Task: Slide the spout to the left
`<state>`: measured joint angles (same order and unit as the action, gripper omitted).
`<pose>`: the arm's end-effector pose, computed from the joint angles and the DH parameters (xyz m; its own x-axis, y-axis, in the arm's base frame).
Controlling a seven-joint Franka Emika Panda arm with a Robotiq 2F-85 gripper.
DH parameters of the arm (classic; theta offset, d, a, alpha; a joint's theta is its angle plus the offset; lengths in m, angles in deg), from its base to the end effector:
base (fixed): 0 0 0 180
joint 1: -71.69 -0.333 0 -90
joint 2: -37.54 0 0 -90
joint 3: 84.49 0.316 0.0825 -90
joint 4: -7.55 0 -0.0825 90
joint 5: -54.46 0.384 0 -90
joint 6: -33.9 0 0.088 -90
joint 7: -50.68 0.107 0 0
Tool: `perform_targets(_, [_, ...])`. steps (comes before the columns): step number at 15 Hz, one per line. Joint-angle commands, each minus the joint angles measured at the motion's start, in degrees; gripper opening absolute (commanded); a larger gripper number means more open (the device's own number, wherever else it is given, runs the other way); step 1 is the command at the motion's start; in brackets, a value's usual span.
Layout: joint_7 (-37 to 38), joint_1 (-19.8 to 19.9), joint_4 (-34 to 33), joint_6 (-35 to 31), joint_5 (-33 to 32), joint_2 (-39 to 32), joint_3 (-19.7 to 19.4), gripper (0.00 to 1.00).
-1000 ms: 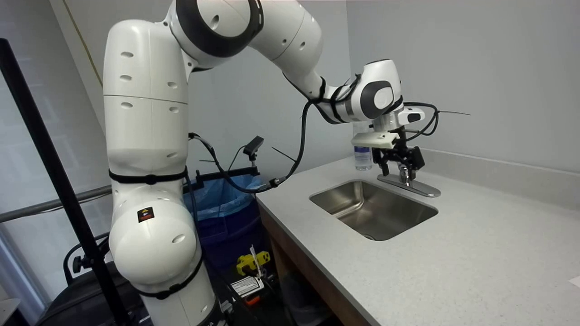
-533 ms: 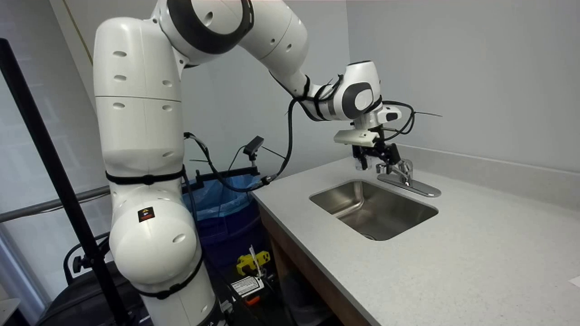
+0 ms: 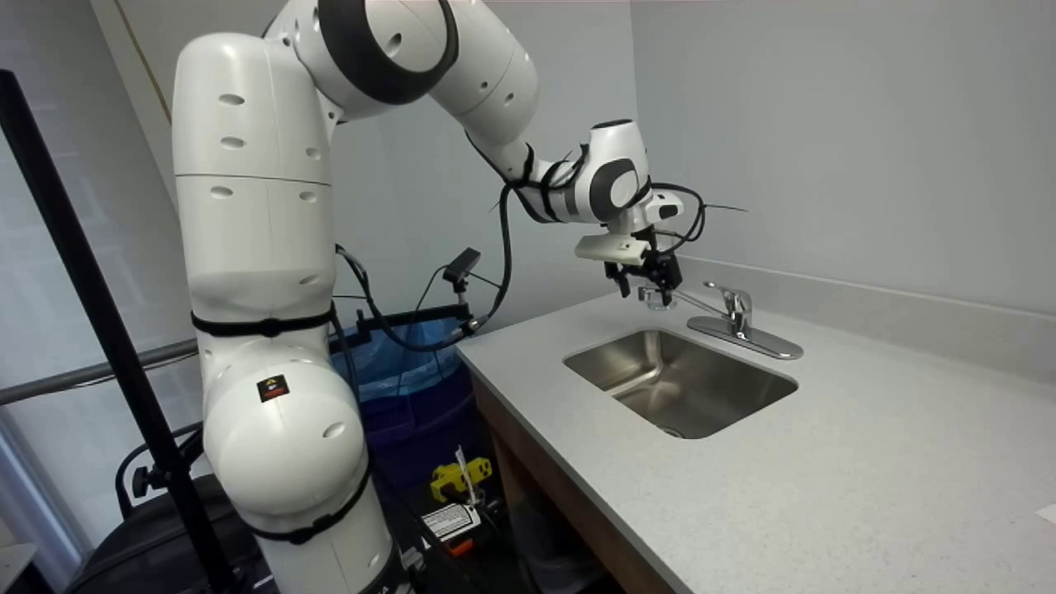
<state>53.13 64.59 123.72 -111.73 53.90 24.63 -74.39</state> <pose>0.5895 0.1783 0.3691 0.9288 0.2350 0.2865 0.2578 -0.9652 -0.0439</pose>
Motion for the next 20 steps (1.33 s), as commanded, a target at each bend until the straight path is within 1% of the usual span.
perform_targets(1, [-0.3, -2.6, 0.0, -3.5, 1.3, -0.7, 1.3, 1.00])
perform_targets(5, [-0.7, -3.7, -0.2, -4.7, 1.8, -0.9, 2.4, 1.00])
perform_targets(8, [-1.3, -3.3, 0.3, -3.5, 1.3, 0.1, 2.1, 1.00])
perform_targets(14, [-4.3, -0.5, 1.9, 0.1, 2.4, 3.1, 0.2, 1.00])
perform_targets(17, [-6.3, 1.6, 1.8, 3.5, 3.2, 4.8, -1.5, 1.00])
perform_targets(20, [-9.3, 3.0, 2.4, 7.7, 6.1, 7.1, -2.3, 1.00])
